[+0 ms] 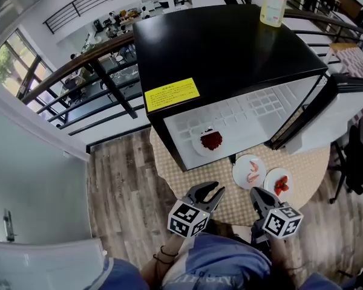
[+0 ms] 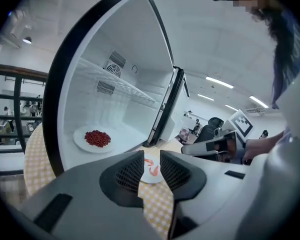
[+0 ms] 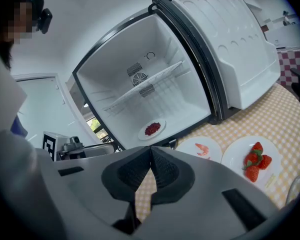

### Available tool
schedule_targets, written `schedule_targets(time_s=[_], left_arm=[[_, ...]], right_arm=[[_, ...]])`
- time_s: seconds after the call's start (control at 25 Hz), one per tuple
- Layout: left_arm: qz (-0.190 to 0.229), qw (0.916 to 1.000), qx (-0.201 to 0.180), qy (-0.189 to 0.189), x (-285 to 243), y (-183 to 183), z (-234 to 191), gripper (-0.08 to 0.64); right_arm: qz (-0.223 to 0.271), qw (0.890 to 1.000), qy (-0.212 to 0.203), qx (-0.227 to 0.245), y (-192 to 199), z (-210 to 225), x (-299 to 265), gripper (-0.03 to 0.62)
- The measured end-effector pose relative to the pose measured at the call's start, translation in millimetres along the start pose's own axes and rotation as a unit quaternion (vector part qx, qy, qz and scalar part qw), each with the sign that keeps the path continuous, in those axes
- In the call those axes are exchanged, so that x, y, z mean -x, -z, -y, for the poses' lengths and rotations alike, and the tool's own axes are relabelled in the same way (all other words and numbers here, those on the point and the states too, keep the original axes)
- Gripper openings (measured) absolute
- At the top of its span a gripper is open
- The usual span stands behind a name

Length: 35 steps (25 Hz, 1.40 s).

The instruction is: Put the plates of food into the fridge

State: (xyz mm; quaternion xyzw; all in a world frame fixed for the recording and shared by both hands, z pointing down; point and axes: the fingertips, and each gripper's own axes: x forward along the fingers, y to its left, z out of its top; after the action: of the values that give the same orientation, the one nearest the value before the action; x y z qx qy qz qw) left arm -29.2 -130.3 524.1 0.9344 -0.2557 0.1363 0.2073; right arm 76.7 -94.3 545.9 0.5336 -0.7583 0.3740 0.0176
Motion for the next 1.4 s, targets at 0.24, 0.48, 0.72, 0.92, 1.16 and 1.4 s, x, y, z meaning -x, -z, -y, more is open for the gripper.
schedule_targets(time_s=[0.24, 0.48, 0.72, 0.92, 1.16, 1.4], left_arm=[[-0.020, 0.9992, -0.005, 0.035, -14, 8, 25, 0.087], [-0.032, 0.9977, -0.009, 0.060, -28, 13, 47, 0.049], [-0.050, 0.9963, -0.013, 0.069, -33, 16, 53, 0.018], [-0.034, 0.9960, 0.001, 0.083, -30, 11, 54, 0.020], [-0.048, 0.9929, -0.025, 0.106, -33, 14, 56, 0.020], [-0.064, 0.9862, -0.039, 0.148, -39, 19, 60, 0.020]], right_arm=[[0.003, 0.999, 0.034, -0.019, 11, 20, 25, 0.015], [0.012, 0.998, 0.059, -0.035, 15, 31, 47, 0.015], [0.013, 0.996, 0.073, -0.047, 22, 38, 57, 0.015], [0.018, 0.993, 0.087, -0.075, 28, 41, 56, 0.015], [0.042, 0.987, 0.099, -0.121, 35, 58, 50, 0.015], [0.085, 0.975, 0.121, -0.166, 30, 78, 55, 0.015]])
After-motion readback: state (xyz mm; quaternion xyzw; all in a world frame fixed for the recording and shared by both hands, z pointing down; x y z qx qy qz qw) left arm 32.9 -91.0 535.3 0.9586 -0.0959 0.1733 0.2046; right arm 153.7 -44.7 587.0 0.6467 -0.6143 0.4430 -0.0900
